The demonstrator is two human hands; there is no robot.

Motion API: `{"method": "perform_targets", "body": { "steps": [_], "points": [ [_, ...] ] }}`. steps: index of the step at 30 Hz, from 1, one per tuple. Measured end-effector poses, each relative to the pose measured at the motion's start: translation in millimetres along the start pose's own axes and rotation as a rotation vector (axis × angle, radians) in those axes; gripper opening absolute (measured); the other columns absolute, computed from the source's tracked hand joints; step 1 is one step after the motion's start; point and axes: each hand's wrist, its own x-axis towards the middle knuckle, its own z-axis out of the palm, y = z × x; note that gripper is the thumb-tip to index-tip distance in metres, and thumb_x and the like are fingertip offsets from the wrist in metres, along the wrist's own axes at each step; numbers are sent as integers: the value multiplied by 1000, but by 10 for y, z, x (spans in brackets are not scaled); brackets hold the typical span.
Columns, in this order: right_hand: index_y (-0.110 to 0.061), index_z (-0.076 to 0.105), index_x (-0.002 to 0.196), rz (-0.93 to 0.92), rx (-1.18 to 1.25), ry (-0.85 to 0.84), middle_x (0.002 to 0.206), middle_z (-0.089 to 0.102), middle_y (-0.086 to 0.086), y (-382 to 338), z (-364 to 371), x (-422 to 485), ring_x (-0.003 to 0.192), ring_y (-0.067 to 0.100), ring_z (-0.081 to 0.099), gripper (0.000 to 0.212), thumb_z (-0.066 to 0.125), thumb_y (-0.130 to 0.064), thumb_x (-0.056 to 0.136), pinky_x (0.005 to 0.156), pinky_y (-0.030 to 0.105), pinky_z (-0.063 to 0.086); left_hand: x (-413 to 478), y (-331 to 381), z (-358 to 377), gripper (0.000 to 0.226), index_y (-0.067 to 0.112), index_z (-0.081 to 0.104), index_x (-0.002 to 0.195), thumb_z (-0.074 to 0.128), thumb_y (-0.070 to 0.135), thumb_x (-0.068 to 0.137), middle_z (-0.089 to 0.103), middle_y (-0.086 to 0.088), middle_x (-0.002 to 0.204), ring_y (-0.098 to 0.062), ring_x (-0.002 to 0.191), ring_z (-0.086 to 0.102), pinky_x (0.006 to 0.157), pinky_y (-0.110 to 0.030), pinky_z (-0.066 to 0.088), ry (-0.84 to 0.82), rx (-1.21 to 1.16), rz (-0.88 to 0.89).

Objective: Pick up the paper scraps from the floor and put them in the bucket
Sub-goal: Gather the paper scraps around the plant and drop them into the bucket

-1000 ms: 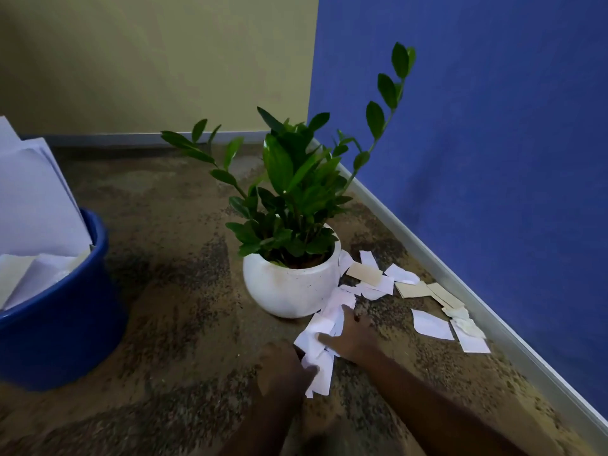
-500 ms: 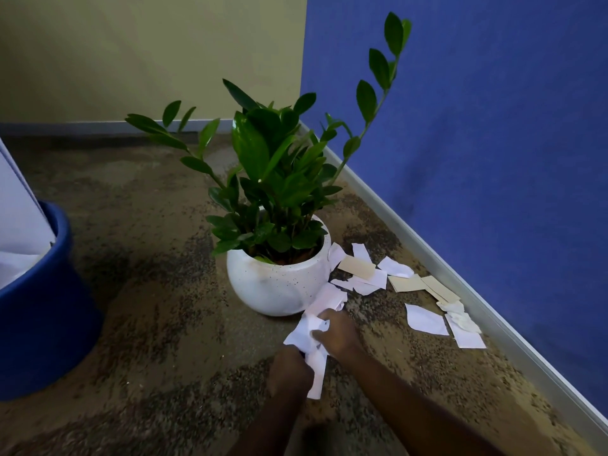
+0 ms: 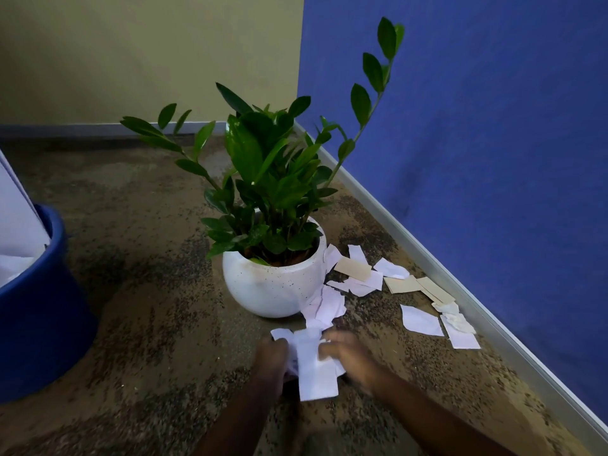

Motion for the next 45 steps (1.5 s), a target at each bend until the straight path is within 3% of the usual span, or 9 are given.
{"method": "perform_targets", "body": {
  "steps": [2,6,16,19,22,28,33,39,45],
  "points": [
    [-19,57,49,9,-10,-91,57,54,-3,-23,57,-63,57,8,52,13,60,-12,59,57,21,38,-64,14,29,39,-5,48,131,39,17,100,62,-22,102,-25,65,54,49,-28,44,-55,-84,-32],
    [-19,57,60,15,-72,-147,61,54,-3,-44,40,-3,59,6,50,31,54,4,80,54,17,38,-115,-8,69,53,2,45,137,56,30,93,46,-17,140,-35,118,49,77,-34,42,-142,-180,-72],
    [-7,44,65,-12,-140,271,78,48,13,-26,-213,337,78,21,48,26,54,1,87,73,36,43,-11,-148,-69,46,-5,37,139,46,5,96,46,-24,140,-41,124,49,104,-50,44,63,-52,26],
    [-14,44,60,-79,-211,421,72,49,7,-117,-351,433,73,18,48,33,54,-7,91,70,25,31,-10,-182,-156,48,-4,35,141,45,7,96,44,-24,142,-39,128,47,107,-45,41,128,-7,94],
    [-3,63,91,-114,-473,392,94,61,16,-209,-363,554,92,25,54,17,54,-18,93,69,21,26,43,-190,-265,44,-7,41,136,47,6,95,50,-27,136,-40,123,50,105,-47,43,191,-12,142],
    [-17,23,145,14,-698,202,148,25,18,-313,-162,757,140,35,23,94,76,-44,72,113,43,28,132,-185,-411,35,-15,52,122,52,1,92,60,-30,118,-41,110,58,92,-43,47,232,-28,177],
    [-25,-3,150,163,-916,56,158,-5,17,-427,-94,832,145,43,0,116,78,-46,69,117,57,17,148,-269,-452,34,-16,52,122,53,-1,92,61,-26,111,-41,112,58,93,-47,46,172,-41,173],
    [-23,11,149,143,-1008,60,157,2,15,-418,-85,812,144,41,3,106,77,-45,70,115,58,22,169,-319,-511,35,-13,52,124,53,-1,92,59,-31,122,-42,111,58,87,-45,48,127,-85,156],
    [-11,48,131,30,-788,97,142,43,15,-226,-88,692,133,27,38,60,73,-27,78,109,31,32,169,-262,-547,33,-14,54,120,55,1,91,60,-30,121,-41,111,59,94,-47,46,136,-49,166]
  ]
}}
